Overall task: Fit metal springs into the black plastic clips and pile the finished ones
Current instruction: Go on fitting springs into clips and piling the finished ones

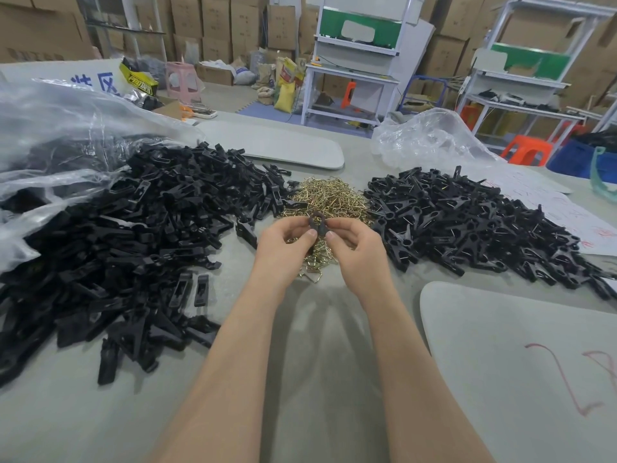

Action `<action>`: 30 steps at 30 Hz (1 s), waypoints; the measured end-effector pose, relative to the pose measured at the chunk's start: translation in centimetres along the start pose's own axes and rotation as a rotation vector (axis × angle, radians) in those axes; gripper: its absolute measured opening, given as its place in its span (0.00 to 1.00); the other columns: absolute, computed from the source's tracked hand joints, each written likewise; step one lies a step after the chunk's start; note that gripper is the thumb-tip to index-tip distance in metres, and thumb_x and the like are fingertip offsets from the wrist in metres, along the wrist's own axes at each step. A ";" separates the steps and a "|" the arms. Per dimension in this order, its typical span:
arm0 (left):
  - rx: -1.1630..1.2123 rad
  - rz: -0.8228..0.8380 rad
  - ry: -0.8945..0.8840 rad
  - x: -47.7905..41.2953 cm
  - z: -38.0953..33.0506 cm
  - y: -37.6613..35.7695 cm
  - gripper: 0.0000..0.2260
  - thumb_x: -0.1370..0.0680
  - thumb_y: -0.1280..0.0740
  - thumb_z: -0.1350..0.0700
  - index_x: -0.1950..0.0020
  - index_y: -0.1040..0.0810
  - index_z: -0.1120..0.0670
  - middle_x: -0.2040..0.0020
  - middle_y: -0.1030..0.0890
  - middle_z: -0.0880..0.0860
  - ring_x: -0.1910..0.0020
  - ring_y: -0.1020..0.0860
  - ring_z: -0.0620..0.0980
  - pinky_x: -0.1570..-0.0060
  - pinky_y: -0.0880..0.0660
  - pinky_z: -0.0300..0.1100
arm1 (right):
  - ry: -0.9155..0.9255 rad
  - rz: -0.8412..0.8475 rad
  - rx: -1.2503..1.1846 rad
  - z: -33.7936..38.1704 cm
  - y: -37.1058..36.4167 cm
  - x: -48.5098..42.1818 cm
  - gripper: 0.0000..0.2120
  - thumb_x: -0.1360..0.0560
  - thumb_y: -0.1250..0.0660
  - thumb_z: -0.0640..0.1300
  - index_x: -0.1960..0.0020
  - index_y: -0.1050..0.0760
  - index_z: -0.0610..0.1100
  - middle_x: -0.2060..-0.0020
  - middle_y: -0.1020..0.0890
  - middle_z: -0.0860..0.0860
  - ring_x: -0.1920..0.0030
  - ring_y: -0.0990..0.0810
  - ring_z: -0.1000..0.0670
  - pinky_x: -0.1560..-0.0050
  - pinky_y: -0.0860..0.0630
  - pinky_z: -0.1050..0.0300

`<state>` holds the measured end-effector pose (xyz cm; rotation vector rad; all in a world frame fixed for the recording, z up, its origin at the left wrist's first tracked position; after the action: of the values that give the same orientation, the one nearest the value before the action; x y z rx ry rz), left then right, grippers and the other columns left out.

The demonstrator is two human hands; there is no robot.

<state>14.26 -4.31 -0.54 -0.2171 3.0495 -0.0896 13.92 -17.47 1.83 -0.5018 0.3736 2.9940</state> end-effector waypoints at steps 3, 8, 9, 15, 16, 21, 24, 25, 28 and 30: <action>0.004 -0.004 0.001 -0.1 0.1 0.1 0.09 0.23 0.34 0.63 0.44 0.21 0.56 0.55 0.19 0.52 0.53 0.22 0.47 0.43 0.24 0.46 | -0.013 0.001 -0.010 -0.1 0.0 0.1 0.09 0.24 0.36 0.33 0.46 0.23 0.41 0.53 0.18 0.48 0.53 0.20 0.56 0.50 0.25 0.68; 0.122 -0.003 0.087 -0.3 0.9 0.1 0.07 0.23 0.32 0.63 0.46 0.22 0.56 0.55 0.19 0.53 0.55 0.21 0.50 0.43 0.23 0.48 | -0.009 -0.012 0.002 0.1 -0.1 0.2 0.09 0.24 0.35 0.33 0.47 0.23 0.43 0.54 0.18 0.50 0.53 0.19 0.58 0.51 0.25 0.69; 0.139 -0.004 0.100 -0.3 1.1 0.0 0.07 0.23 0.32 0.64 0.46 0.22 0.56 0.56 0.19 0.53 0.55 0.21 0.51 0.43 0.24 0.49 | -0.008 -0.017 0.002 0.1 -0.1 0.2 0.09 0.24 0.35 0.33 0.48 0.23 0.43 0.55 0.18 0.52 0.54 0.20 0.60 0.51 0.25 0.70; 0.126 -0.024 0.100 -0.3 1.1 0.1 0.08 0.23 0.33 0.64 0.45 0.23 0.57 0.57 0.20 0.52 0.55 0.21 0.50 0.43 0.24 0.48 | -0.022 -0.049 0.011 -0.1 0.4 0.2 0.09 0.24 0.35 0.33 0.47 0.23 0.45 0.56 0.19 0.53 0.53 0.20 0.58 0.51 0.26 0.70; 0.115 -0.021 0.095 -0.3 1.1 0.1 0.09 0.23 0.33 0.64 0.44 0.23 0.57 0.57 0.20 0.52 0.56 0.21 0.49 0.44 0.24 0.47 | -0.021 -0.039 0.012 0.0 0.3 0.2 0.09 0.24 0.35 0.33 0.47 0.23 0.44 0.56 0.19 0.53 0.53 0.20 0.59 0.51 0.26 0.71; 0.079 -0.013 0.071 -0.3 0.9 0.0 0.10 0.23 0.33 0.63 0.42 0.23 0.58 0.56 0.19 0.53 0.57 0.21 0.48 0.48 0.24 0.43 | -0.025 -0.016 0.011 0.1 0.1 0.2 0.09 0.24 0.35 0.33 0.47 0.22 0.43 0.56 0.18 0.51 0.54 0.20 0.59 0.51 0.26 0.70; 0.081 -0.005 0.068 -0.2 0.9 0.1 0.08 0.23 0.33 0.64 0.45 0.22 0.56 0.54 0.19 0.55 0.53 0.21 0.52 0.46 0.24 0.46 | -0.026 -0.010 0.023 0.2 0.1 0.2 0.09 0.24 0.35 0.33 0.49 0.22 0.44 0.56 0.18 0.51 0.54 0.20 0.57 0.51 0.26 0.69; 0.097 0.004 0.073 -0.2 0.9 0.1 0.08 0.23 0.33 0.64 0.46 0.22 0.56 0.54 0.18 0.56 0.54 0.21 0.53 0.47 0.24 0.47 | -0.027 -0.007 0.021 0.2 0.1 0.2 0.09 0.24 0.36 0.33 0.48 0.21 0.43 0.57 0.18 0.51 0.55 0.19 0.58 0.52 0.26 0.69; 0.174 0.024 0.086 -0.1 1.0 0.0 0.08 0.23 0.33 0.64 0.44 0.22 0.59 0.53 0.18 0.56 0.56 0.20 0.50 0.51 0.21 0.40 | -0.030 -0.017 0.027 0.1 0.3 0.2 0.09 0.24 0.35 0.34 0.47 0.20 0.42 0.59 0.18 0.55 0.60 0.20 0.64 0.56 0.27 0.72; 0.220 0.021 0.087 -0.1 0.8 0.1 0.08 0.23 0.33 0.64 0.44 0.22 0.60 0.53 0.18 0.56 0.57 0.19 0.47 0.55 0.21 0.36 | -0.049 -0.026 0.018 0.0 0.5 0.1 0.10 0.24 0.35 0.35 0.45 0.19 0.42 0.59 0.17 0.55 0.61 0.21 0.64 0.56 0.26 0.71</action>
<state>14.40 -4.24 -1.35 -0.1693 3.0933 -0.4410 13.73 -17.94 1.91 -0.4281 0.3868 2.9689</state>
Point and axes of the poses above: each hand's wrist, its own x-axis away from the middle knuckle, its own y-axis out of the back of the hand, z = x × y, the point moved 8 cm from there along -x, towards the middle knuckle
